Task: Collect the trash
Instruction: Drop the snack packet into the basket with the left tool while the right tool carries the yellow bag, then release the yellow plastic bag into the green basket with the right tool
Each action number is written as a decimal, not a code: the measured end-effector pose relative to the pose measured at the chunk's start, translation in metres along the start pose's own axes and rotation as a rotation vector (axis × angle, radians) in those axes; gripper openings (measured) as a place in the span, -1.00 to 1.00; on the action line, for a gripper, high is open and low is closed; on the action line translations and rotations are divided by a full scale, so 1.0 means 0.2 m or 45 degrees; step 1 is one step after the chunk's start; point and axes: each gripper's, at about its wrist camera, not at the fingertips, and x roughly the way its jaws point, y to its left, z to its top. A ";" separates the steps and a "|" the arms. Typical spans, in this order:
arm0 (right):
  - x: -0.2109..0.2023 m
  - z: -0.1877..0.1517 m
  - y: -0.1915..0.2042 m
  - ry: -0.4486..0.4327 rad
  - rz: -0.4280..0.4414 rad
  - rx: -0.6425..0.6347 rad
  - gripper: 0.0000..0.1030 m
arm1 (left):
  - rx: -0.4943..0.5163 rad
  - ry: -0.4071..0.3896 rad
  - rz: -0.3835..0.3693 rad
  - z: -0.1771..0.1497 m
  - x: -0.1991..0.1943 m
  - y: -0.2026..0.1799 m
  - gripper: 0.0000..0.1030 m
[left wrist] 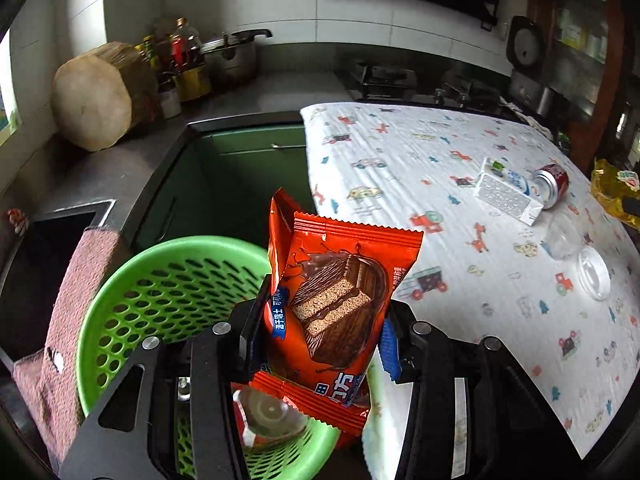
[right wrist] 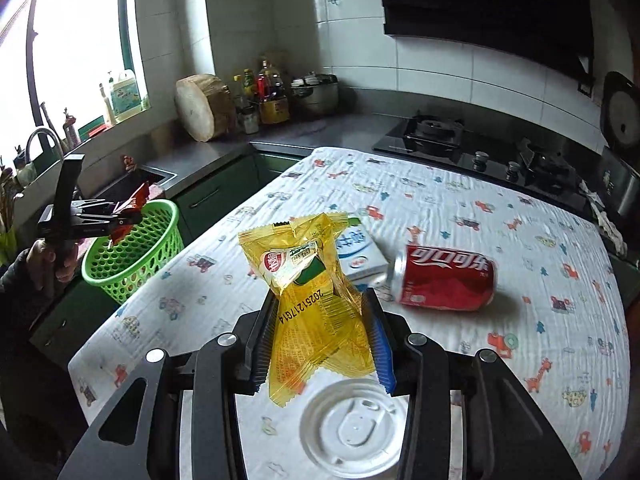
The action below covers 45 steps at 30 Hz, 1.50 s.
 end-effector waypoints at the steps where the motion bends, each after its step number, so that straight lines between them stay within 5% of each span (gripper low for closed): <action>1: 0.02 0.02 0.04 -0.002 0.023 -0.013 -0.21 | -0.008 0.021 0.029 -0.02 0.01 0.03 -0.12; 12: 0.27 0.21 0.47 0.004 0.234 -0.133 -0.21 | -0.207 0.172 0.142 -0.24 0.11 0.36 0.04; 14: 0.32 0.24 0.53 0.011 0.262 -0.151 -0.21 | -0.240 0.197 0.158 -0.26 0.11 0.41 0.14; 15: 0.34 0.25 0.56 0.015 0.276 -0.161 -0.21 | -0.257 0.205 0.172 -0.27 0.12 0.44 0.35; 32: 0.79 0.42 1.02 0.099 0.493 -0.218 -0.21 | -0.354 0.145 0.226 -0.42 -0.08 0.63 0.60; 45: 1.21 0.48 1.38 0.238 0.491 -0.221 -0.20 | -0.380 0.095 0.237 -0.49 -0.22 0.64 0.64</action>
